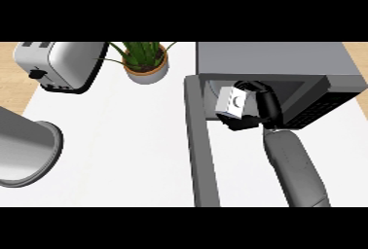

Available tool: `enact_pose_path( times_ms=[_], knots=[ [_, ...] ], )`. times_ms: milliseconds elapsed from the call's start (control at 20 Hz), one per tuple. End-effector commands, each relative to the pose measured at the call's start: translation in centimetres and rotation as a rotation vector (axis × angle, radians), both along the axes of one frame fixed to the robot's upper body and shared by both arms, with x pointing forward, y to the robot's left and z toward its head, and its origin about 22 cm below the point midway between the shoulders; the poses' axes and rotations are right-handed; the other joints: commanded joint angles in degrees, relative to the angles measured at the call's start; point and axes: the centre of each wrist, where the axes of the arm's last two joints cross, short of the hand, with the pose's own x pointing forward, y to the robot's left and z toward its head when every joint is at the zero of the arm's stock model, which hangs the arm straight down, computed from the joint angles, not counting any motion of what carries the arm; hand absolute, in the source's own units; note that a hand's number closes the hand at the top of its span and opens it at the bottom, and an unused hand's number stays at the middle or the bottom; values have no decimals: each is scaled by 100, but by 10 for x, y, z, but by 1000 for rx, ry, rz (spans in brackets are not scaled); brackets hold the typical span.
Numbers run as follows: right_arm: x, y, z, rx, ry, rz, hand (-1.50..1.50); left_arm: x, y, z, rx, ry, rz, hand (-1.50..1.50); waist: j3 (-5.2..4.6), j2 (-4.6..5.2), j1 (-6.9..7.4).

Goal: Pick up the milk, place it into the microwave and close the microwave

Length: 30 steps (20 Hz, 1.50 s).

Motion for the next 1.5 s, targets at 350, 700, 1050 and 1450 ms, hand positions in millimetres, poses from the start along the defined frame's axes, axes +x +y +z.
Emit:
enact_pose_path(
  times_ms=[350,700,1050,1450],
  knots=[
    [55,37,29,-234,23,-143,150,9,-1,-3,1,-5,-30,-150,5,78,155],
    [63,32,22,-283,0,-236,150,21,13,2,19,-27,-52,-150,11,163,321],
    [78,9,46,-367,-110,-422,150,26,5,3,15,-48,-81,-150,17,244,500],
    [80,-25,49,-532,-171,-489,150,42,5,3,18,-40,-114,-150,24,337,570]
  ],
)
